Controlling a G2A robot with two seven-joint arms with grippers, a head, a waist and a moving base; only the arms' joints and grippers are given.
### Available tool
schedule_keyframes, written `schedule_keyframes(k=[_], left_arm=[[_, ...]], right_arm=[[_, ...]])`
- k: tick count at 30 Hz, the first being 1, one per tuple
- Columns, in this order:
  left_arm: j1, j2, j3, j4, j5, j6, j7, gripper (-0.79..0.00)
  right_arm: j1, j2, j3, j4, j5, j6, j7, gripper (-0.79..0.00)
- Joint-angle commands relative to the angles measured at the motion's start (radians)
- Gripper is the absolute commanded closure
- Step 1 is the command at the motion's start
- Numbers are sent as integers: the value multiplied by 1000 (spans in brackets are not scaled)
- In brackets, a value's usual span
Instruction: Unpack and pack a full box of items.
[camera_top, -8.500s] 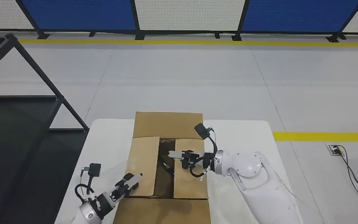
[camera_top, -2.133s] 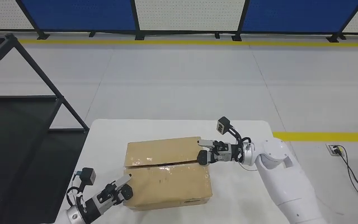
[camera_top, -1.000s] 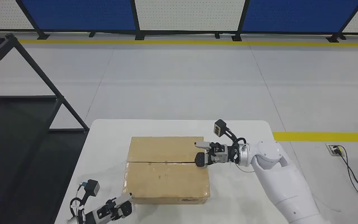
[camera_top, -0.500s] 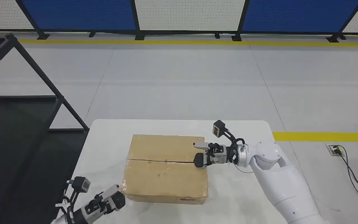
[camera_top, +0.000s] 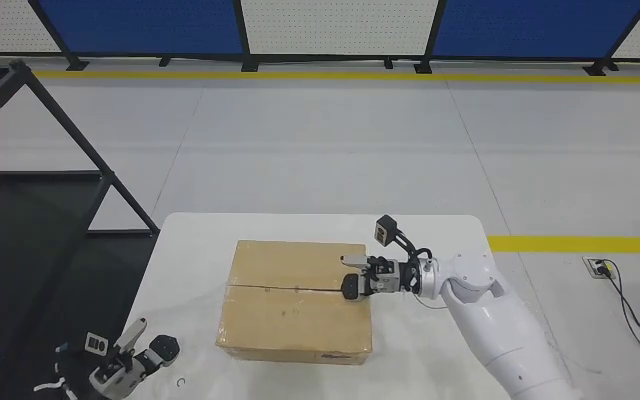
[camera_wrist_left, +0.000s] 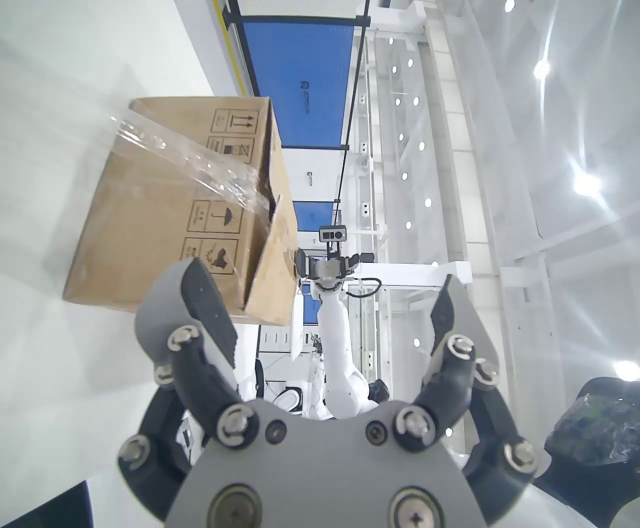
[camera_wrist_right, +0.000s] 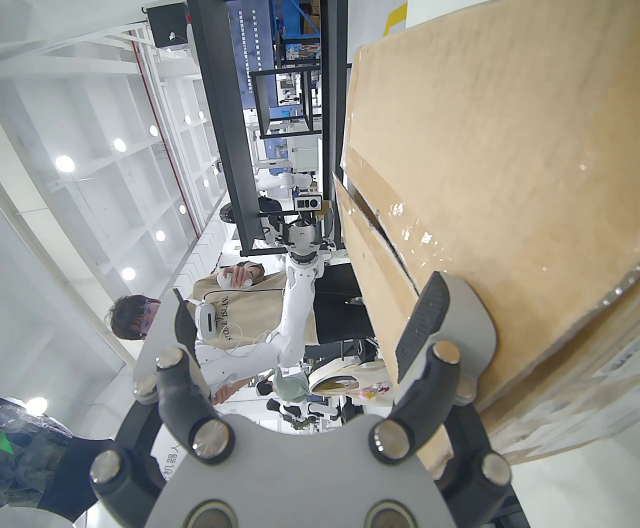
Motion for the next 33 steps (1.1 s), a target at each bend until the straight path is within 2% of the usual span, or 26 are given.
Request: schedule_keyframes(k=[1,6,9,17,25,33], left_arm=[[0,0,0,0,0,0,-1,-785],[0,0,0,0,1,2,4,-785],[-16,-3,11,16,12,61,82,-785],[-119,-15,109,105,45,179,262,-785],[-239,-26,212,202,86,222,305,-785],[-317,-39,247,287,28,229,342,-785]], right_arm=[[8,-2,-7,10,-4,-1,-5,-785],[14,-2,-7,25,0,-10,-4,-785],[10,1,-2,21,0,-15,-4,-785],[-9,9,14,4,2,-15,-10,-785],[-14,14,17,-18,-6,1,-13,-785],[-12,16,14,-24,-4,10,-17,-785]])
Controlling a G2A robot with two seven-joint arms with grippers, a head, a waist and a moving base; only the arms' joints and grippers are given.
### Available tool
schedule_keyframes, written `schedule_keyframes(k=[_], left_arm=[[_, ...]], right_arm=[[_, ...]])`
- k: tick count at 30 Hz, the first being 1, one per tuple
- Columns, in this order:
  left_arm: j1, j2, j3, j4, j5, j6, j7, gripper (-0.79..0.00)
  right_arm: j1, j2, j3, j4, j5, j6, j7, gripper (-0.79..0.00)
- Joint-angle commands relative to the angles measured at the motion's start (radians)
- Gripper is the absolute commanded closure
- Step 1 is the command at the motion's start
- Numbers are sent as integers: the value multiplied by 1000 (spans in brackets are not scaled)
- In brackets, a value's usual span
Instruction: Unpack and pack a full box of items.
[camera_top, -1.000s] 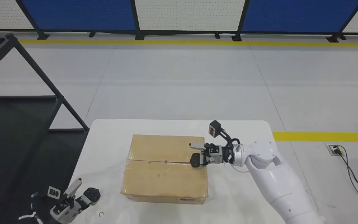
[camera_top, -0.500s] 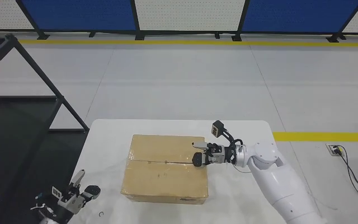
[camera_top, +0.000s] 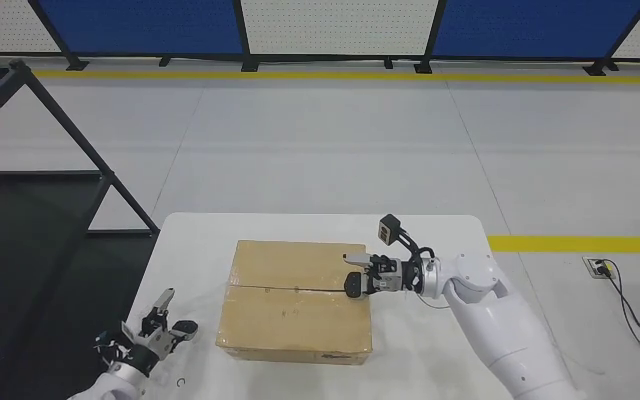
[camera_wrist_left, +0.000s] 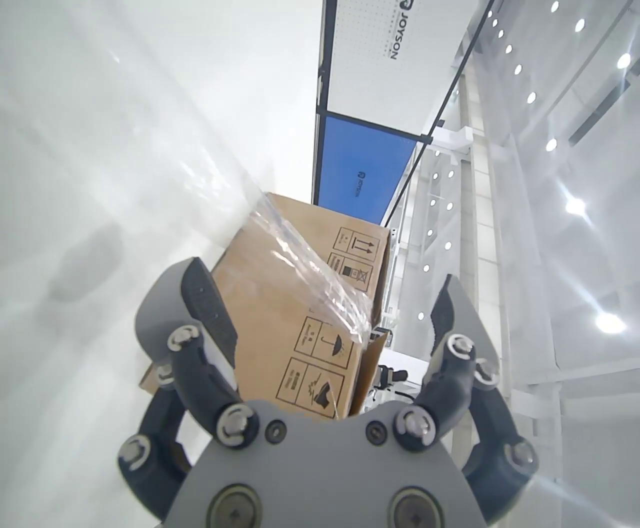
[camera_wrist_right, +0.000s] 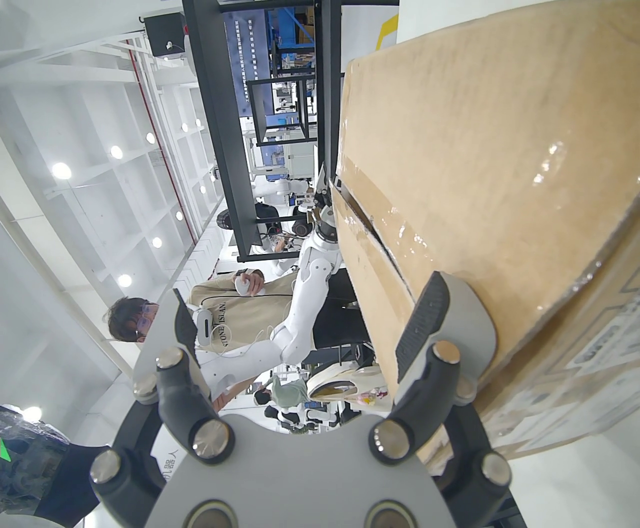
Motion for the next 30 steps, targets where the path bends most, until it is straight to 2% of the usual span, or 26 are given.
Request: schedule_keyframes(k=[1,14,20,30], left_arm=[[-16,-2,1,19,-12,-2,11,-785],[-95,-19,-12,116,-130,-27,53,-785],[-93,-22,-47,92,-164,-70,72,-785],[-104,-27,-65,65,-178,-53,85,-785]], right_arm=[[1,0,0,-1,1,2,-1,-785],[19,0,-12,1,-1,16,-4,-785],[24,-1,-15,13,4,14,-2,-785],[29,-1,-20,25,11,3,0,-785]])
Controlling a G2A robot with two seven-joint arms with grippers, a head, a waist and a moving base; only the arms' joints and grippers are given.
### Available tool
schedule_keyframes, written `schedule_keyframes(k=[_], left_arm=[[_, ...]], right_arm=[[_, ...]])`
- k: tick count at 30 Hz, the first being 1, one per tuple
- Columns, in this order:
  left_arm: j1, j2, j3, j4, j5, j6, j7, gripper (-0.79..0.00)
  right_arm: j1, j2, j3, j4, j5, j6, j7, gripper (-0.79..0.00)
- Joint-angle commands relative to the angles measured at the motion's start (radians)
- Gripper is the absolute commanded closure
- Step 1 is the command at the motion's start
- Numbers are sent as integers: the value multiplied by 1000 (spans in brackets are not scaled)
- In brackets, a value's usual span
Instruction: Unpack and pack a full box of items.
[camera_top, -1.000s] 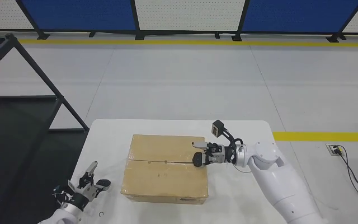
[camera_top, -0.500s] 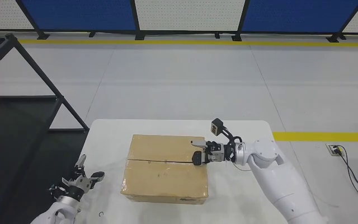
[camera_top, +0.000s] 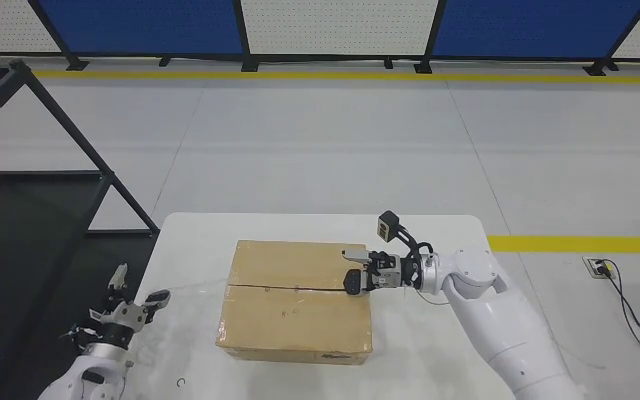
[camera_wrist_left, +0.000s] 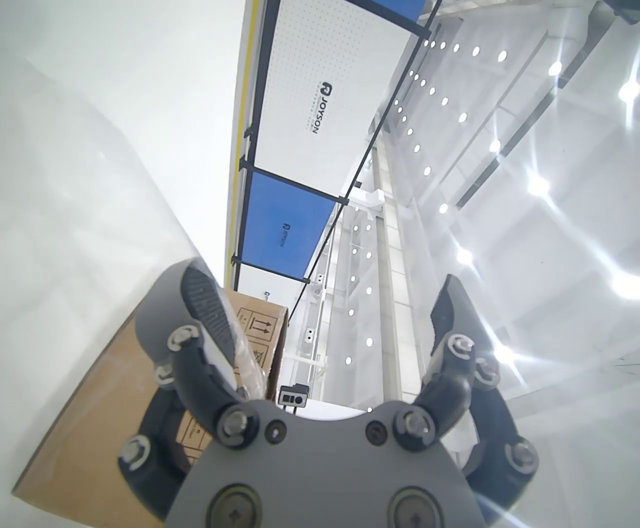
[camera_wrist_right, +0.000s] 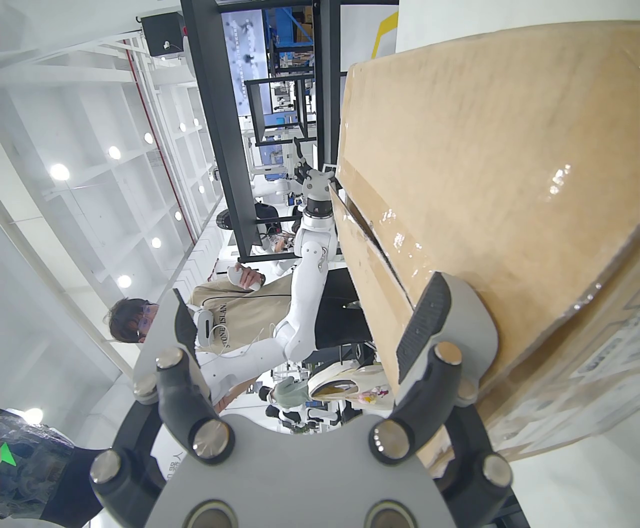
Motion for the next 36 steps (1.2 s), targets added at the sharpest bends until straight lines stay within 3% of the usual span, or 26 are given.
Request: schedule_keyframes(k=[1,14,29,36], left_arm=[[-5,0,6,2,6,21,-11,-785],[2,0,63,64,105,102,-113,-785],[-118,-11,133,152,190,110,-81,-785],[-167,-18,146,200,200,65,-58,-785]], right_arm=[[-1,1,0,-1,0,-1,-1,-785],[-4,2,-3,-6,3,3,-6,-785],[-14,5,-4,-20,2,2,-13,-785],[-26,9,3,-37,-1,7,-19,-785]])
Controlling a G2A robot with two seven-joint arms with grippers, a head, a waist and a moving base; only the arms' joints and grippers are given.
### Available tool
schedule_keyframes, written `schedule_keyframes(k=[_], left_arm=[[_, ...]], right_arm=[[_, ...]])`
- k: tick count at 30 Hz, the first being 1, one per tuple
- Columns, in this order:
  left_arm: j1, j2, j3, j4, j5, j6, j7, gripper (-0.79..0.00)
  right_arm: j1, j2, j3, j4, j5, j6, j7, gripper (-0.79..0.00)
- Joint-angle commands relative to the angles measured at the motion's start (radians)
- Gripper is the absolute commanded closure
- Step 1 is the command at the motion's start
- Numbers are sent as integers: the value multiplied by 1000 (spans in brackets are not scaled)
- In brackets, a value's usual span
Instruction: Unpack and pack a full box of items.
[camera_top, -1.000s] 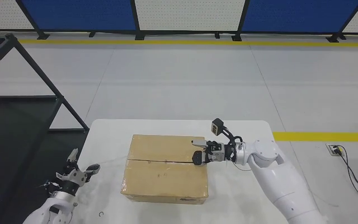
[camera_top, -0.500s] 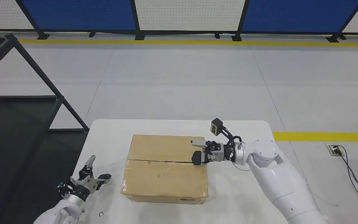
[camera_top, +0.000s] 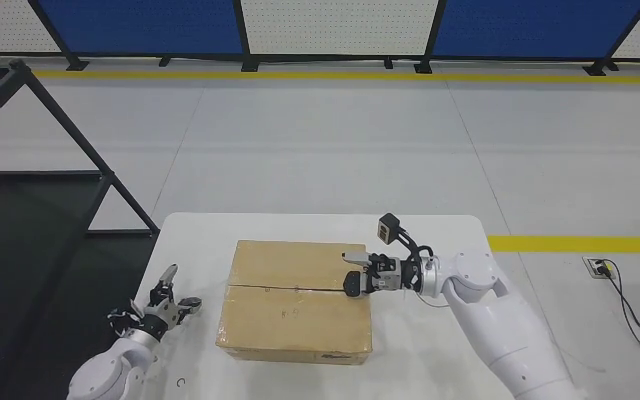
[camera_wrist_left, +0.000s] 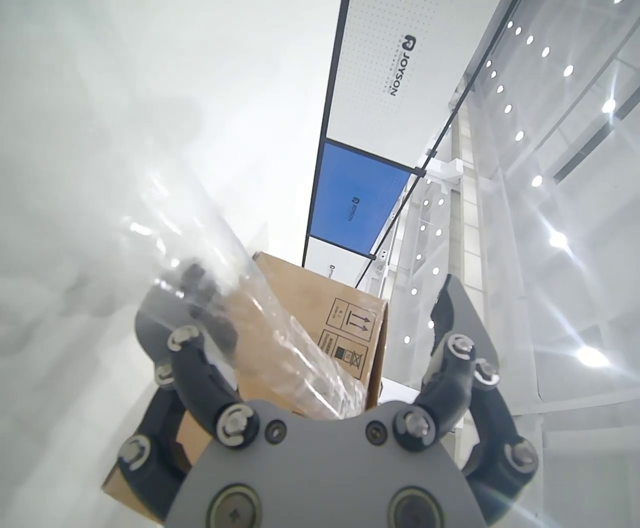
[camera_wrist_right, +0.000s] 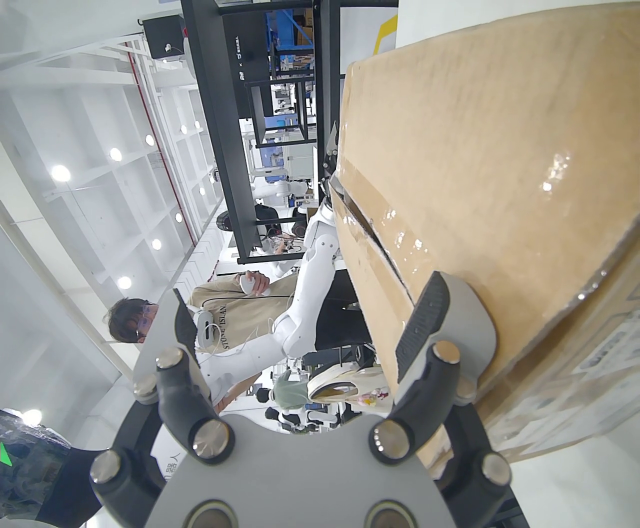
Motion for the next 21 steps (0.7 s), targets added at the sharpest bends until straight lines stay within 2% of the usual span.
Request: schedule_keyframes(k=[1,6,11,21], left_arm=[[-14,-3,2,17,-3,-22,15,-785],[-32,-8,-16,33,-40,-77,26,-785],[-30,-6,-49,2,-51,-117,29,-785],[49,3,-164,-209,-72,-132,39,-785]], right_arm=[[-2,1,1,-4,-2,2,-1,-785],[-8,4,4,-14,-4,8,-2,-785],[-10,5,4,-20,-3,11,-2,-785],[5,-1,-13,2,10,4,6,-785]])
